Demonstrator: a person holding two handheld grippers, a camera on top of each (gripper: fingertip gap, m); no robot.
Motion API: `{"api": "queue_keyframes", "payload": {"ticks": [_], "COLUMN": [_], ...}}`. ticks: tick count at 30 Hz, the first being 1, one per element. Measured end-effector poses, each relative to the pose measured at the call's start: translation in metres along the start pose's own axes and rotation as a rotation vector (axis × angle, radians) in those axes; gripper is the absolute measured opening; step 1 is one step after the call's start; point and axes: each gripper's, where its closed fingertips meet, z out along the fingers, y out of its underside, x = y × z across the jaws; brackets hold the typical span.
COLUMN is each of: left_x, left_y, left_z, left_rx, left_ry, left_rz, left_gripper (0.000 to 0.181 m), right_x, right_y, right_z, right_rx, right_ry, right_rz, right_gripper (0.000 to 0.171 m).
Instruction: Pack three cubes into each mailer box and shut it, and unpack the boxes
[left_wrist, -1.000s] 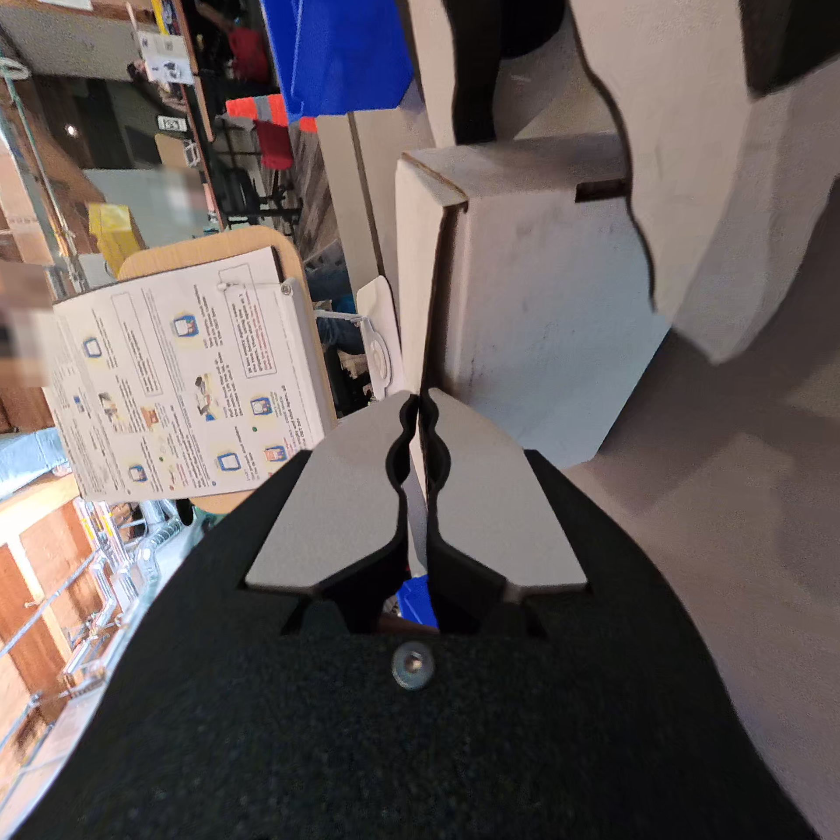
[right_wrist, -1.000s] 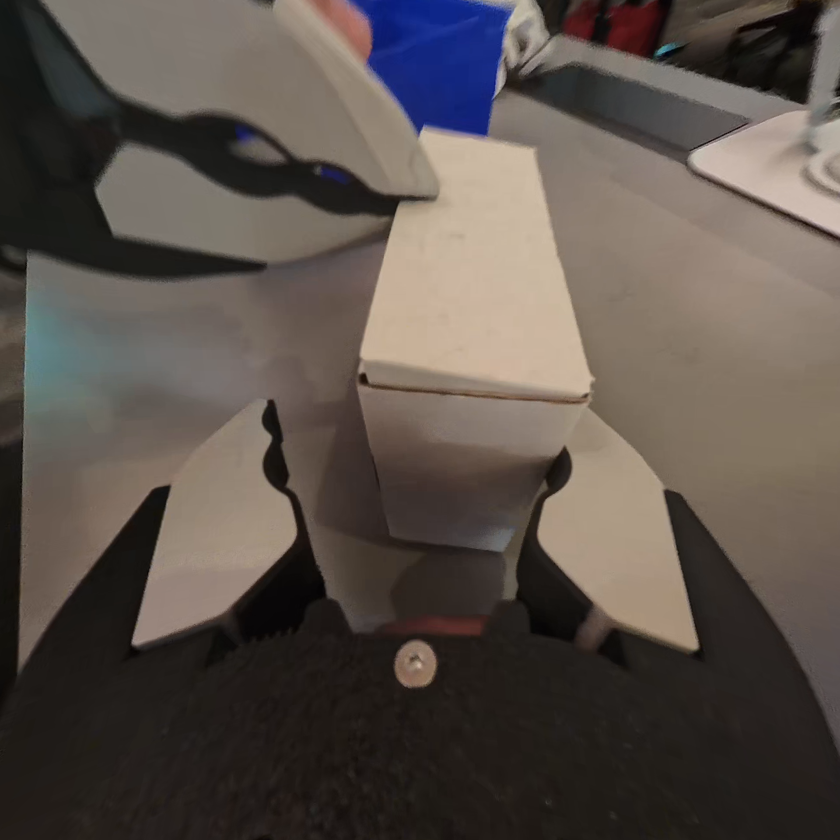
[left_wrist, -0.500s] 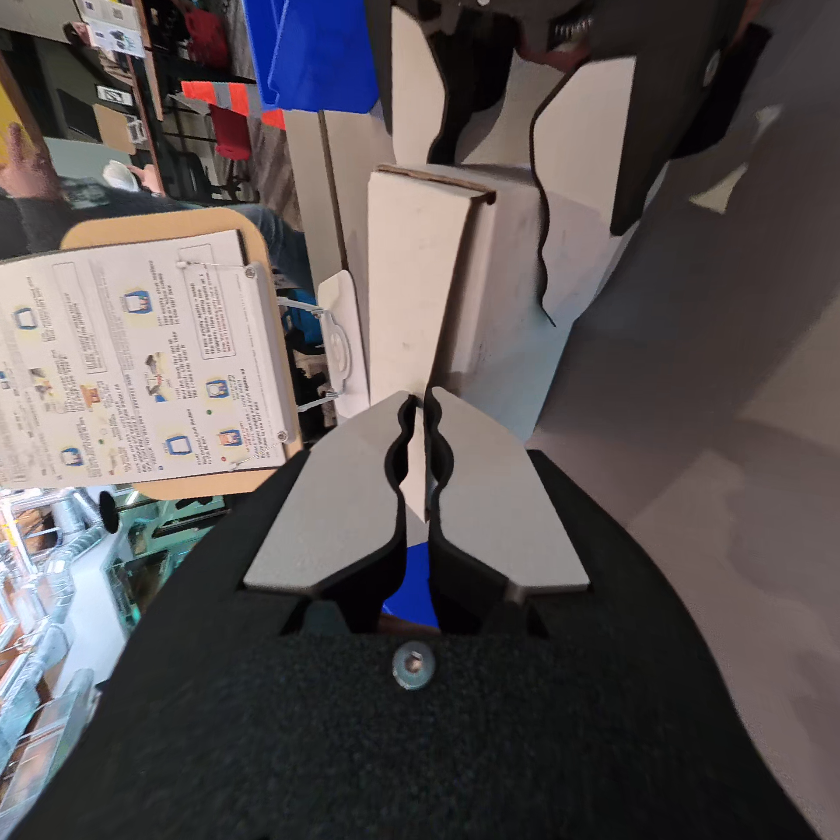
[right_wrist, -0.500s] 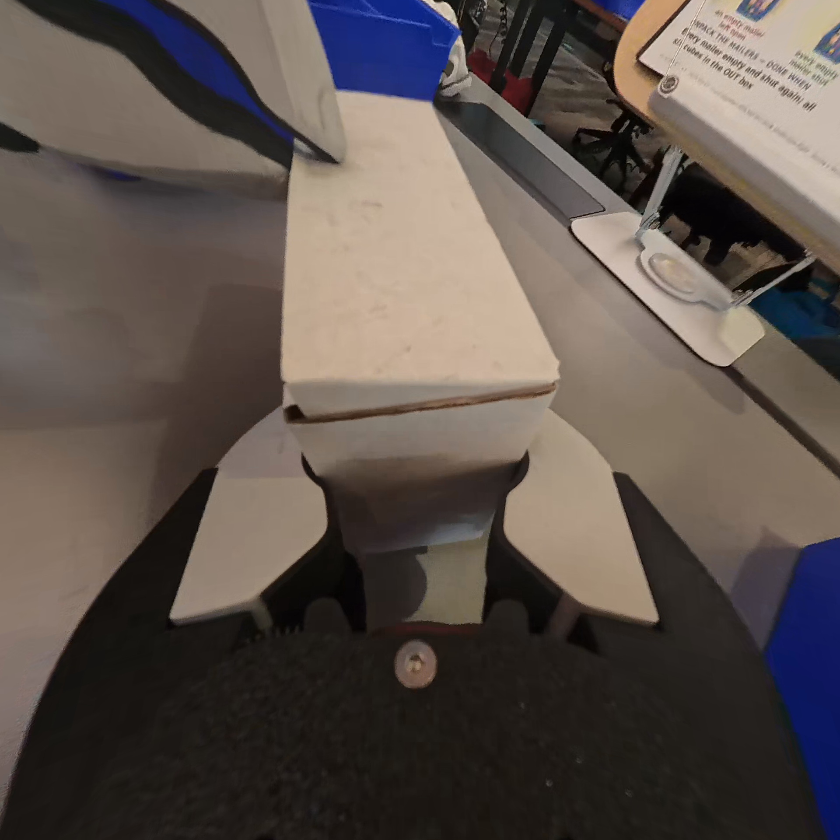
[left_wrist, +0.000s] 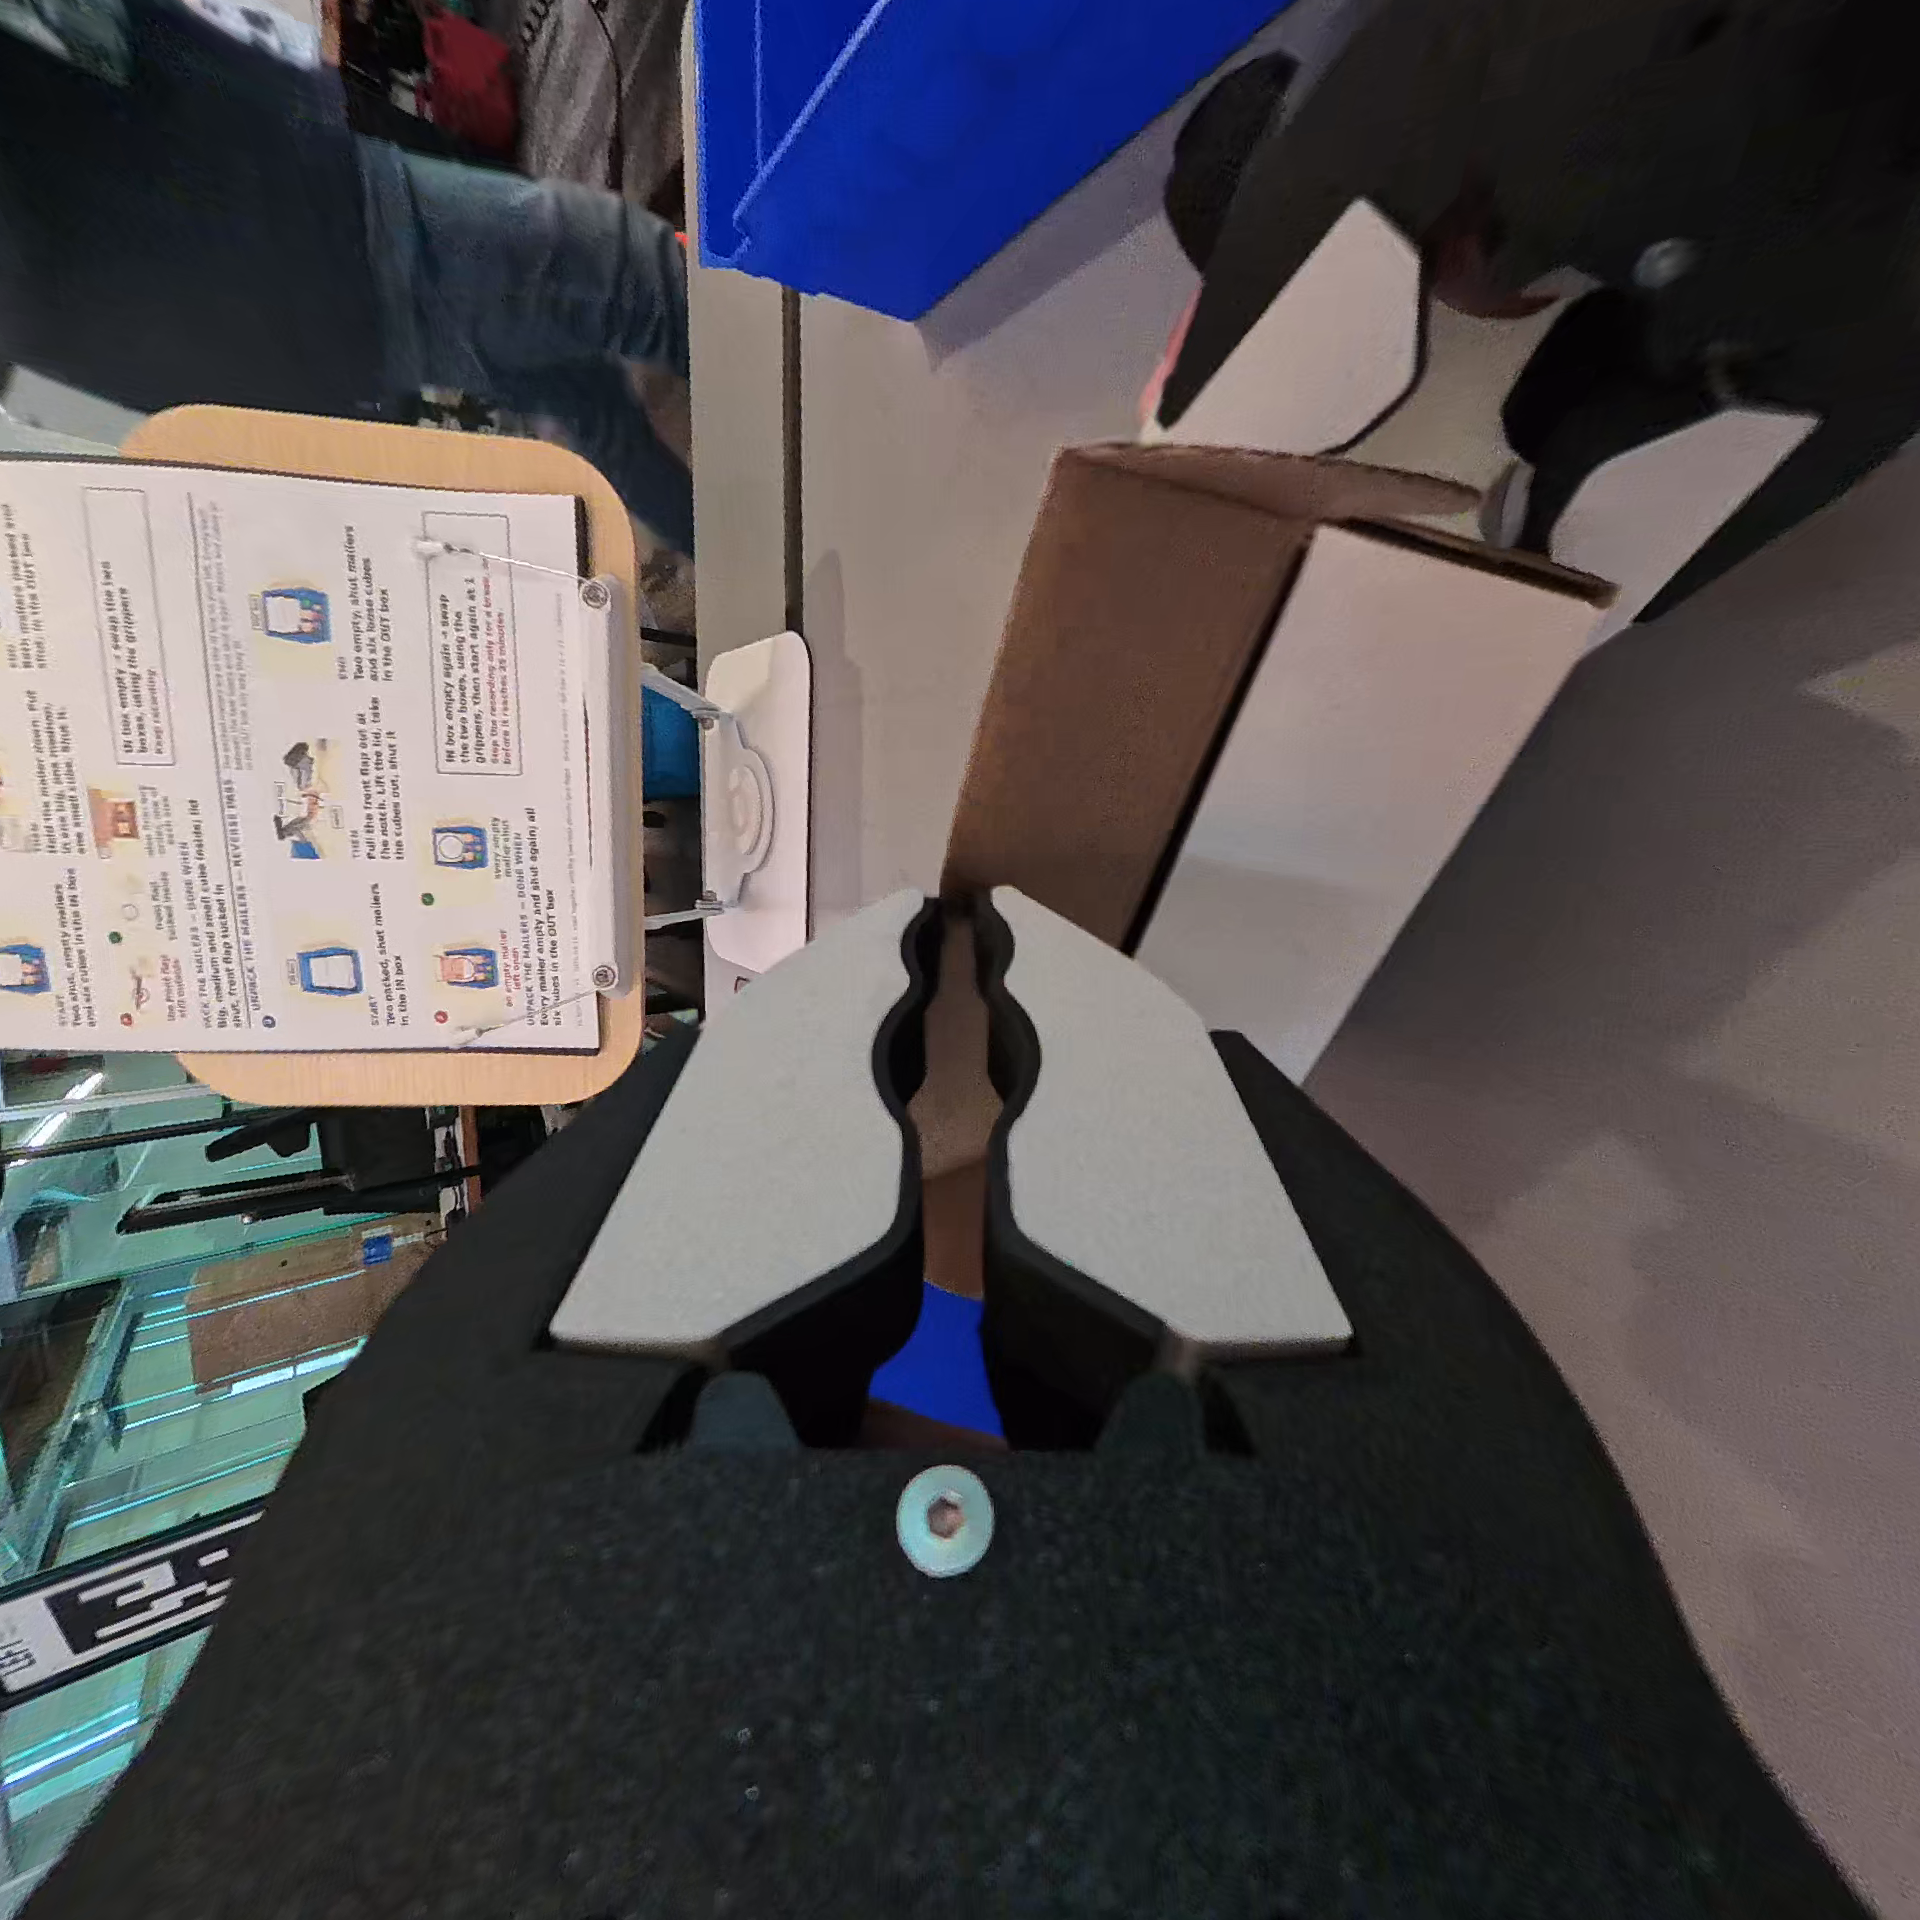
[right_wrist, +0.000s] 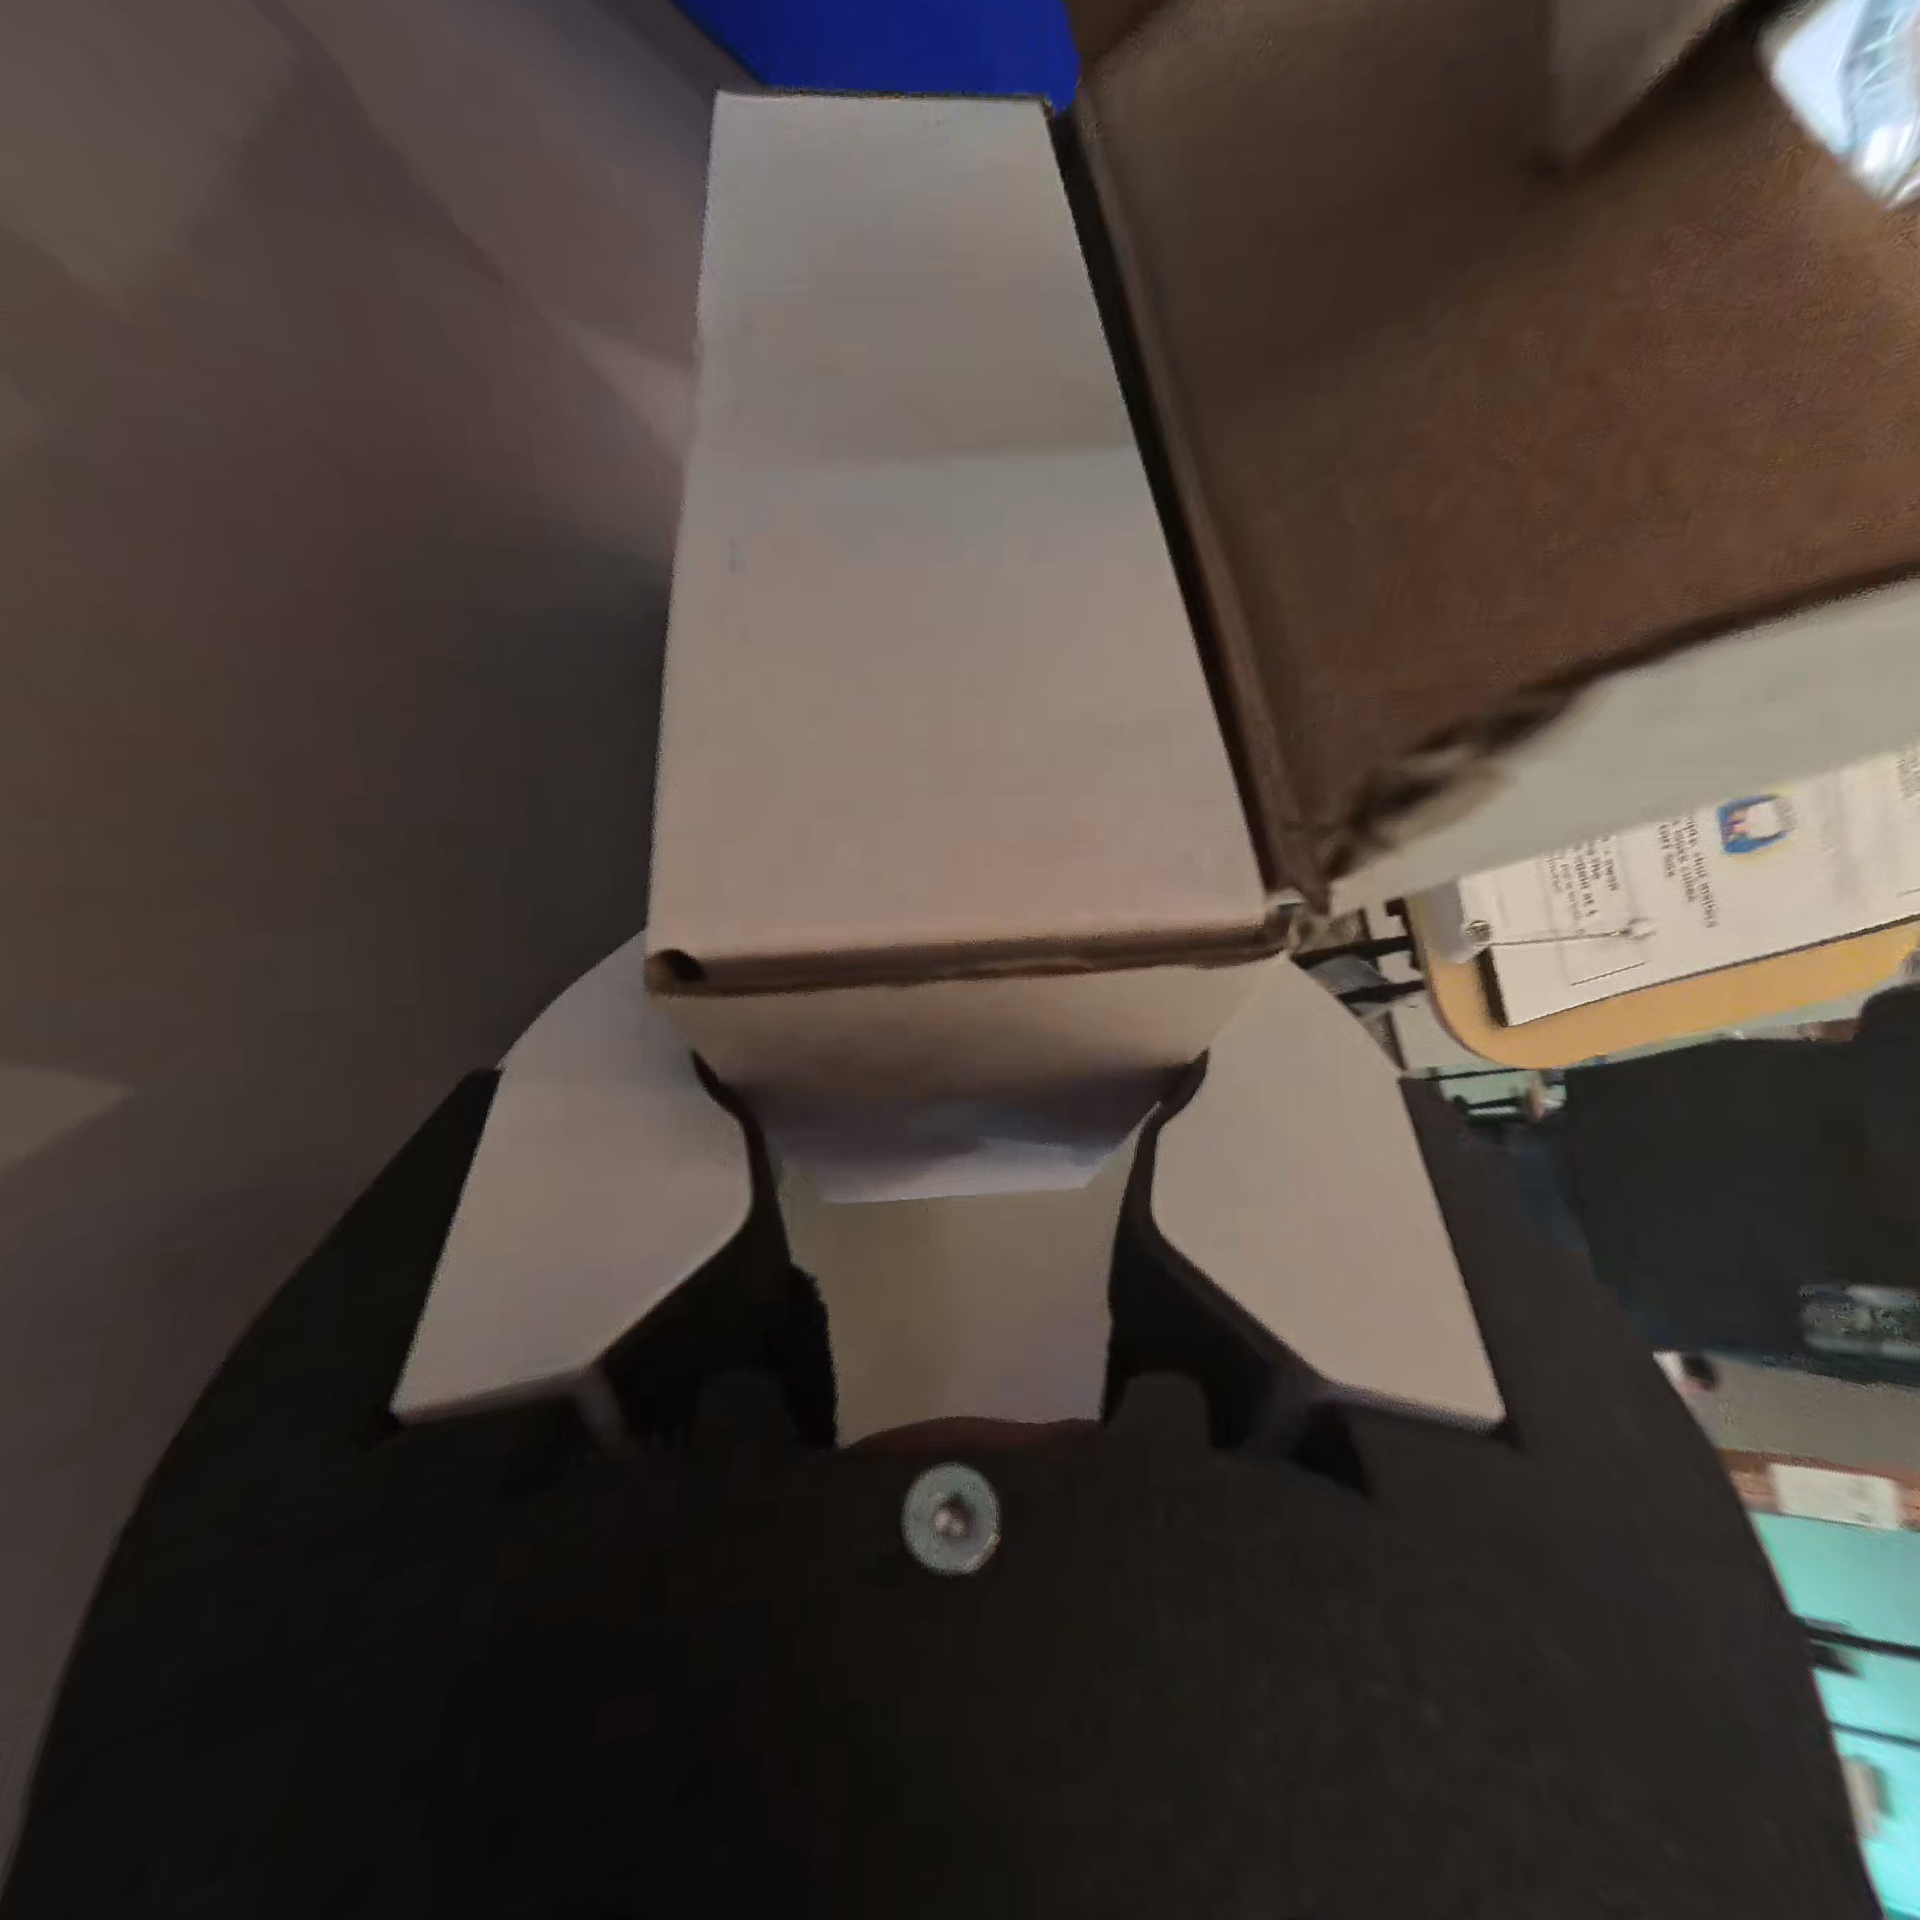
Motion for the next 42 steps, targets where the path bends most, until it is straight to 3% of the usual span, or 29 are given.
{"api": "queue_keyframes", "payload": {"ticks": [3, 5, 10, 14, 18, 22, 28, 32, 37, 42], "left_x": [0.004, 0.006, 0.011, 0.021, 0.030, 0.037, 0.039, 0.042, 0.047, 0.053], "left_y": [0.002, -0.001, 0.004, 0.011, 0.015, 0.014, 0.012, 0.008, 0.006, 0.007], "left_z": [0.007, 0.007, 0.001, -0.001, -0.002, -0.001, -0.002, -0.004, -0.002, -0.001], "left_rx": [0.003, 0.034, -0.009, -0.031, -0.027, -0.016, -0.028, -0.016, -0.018, -0.040], "left_ry": [0.027, 0.028, -0.009, 0.006, 0.026, 0.035, 0.042, 0.055, 0.071, 0.084], "left_rz": [-0.032, -0.044, 0.030, 0.018, -0.021, -0.027, -0.015, -0.020, -0.009, 0.002], "left_gripper": [0.006, 0.004, 0.001, 0.001, 0.000, 0.001, 0.001, 0.000, 0.000, 0.000], "right_x": [-0.004, -0.007, 0.004, 0.005, 0.010, 0.015, -0.011, -0.006, -0.002, -0.016], "right_y": [0.005, 0.012, 0.009, -0.014, -0.027, -0.024, -0.016, -0.016, -0.018, -0.013], "right_z": [0.003, 0.004, -0.018, -0.046, -0.062, -0.054, -0.040, -0.045, -0.041, -0.035], "right_rx": [-0.046, -0.056, 0.037, 0.180, 0.294, 0.271, 0.190, 0.194, 0.209, 0.170], "right_ry": [0.030, 0.003, -0.081, -0.273, -0.300, -0.154, -0.231, -0.181, -0.193, -0.229], "right_rz": [-0.106, -0.070, 0.277, 0.647, 0.845, 0.663, 0.555, 0.473, 0.496, 0.467], "right_gripper": [0.076, 0.075, 0.086, 0.080, 0.070, 0.073, 0.061, 0.060, 0.063, 0.053]}}
